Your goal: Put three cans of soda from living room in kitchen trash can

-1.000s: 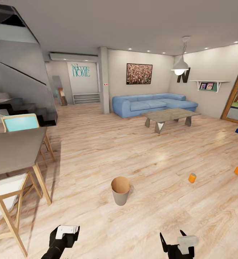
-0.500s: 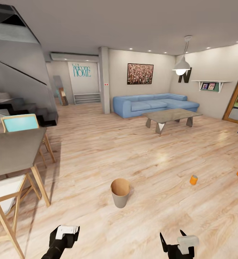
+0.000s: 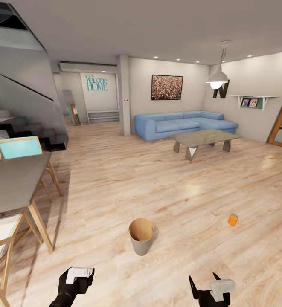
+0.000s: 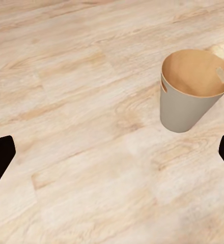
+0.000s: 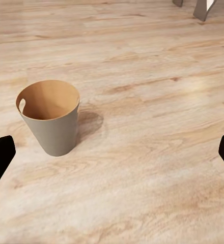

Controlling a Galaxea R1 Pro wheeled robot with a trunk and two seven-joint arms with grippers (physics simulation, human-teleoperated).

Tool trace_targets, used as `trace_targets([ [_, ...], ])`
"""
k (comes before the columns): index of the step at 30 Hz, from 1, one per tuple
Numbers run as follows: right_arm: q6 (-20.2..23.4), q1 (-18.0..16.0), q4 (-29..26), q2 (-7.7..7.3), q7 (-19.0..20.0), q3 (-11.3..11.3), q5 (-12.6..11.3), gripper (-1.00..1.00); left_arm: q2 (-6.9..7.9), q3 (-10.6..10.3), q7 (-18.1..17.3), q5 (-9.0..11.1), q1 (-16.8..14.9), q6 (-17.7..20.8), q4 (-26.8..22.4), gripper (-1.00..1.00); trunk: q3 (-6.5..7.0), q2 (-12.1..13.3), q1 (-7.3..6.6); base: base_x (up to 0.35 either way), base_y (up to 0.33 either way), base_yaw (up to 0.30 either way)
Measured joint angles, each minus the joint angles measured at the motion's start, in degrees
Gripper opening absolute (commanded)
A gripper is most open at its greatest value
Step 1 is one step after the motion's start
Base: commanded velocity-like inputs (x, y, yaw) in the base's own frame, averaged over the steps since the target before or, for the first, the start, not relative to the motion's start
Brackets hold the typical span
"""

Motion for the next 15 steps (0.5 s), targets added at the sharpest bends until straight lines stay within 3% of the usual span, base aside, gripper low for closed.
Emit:
trace_targets([
  [7, 0.0, 0.0, 0.2, 0.35, 0.0, 0.2, 0.3, 1.00, 0.00, 0.0, 0.1, 0.0, 0.0, 0.0, 0.0, 1.00, -0.24, 0.0, 0.00, 0.016, -0.001, 0.149],
  [15, 0.1, 0.0, 0.3, 0.41, -0.1, 0.4, 0.2, 1.00, 0.00, 0.0, 0.0, 0.0, 0.0, -0.9, 0.0, 1.00, -0.31, 0.0, 0.00, 0.001, 0.000, 0.022],
])
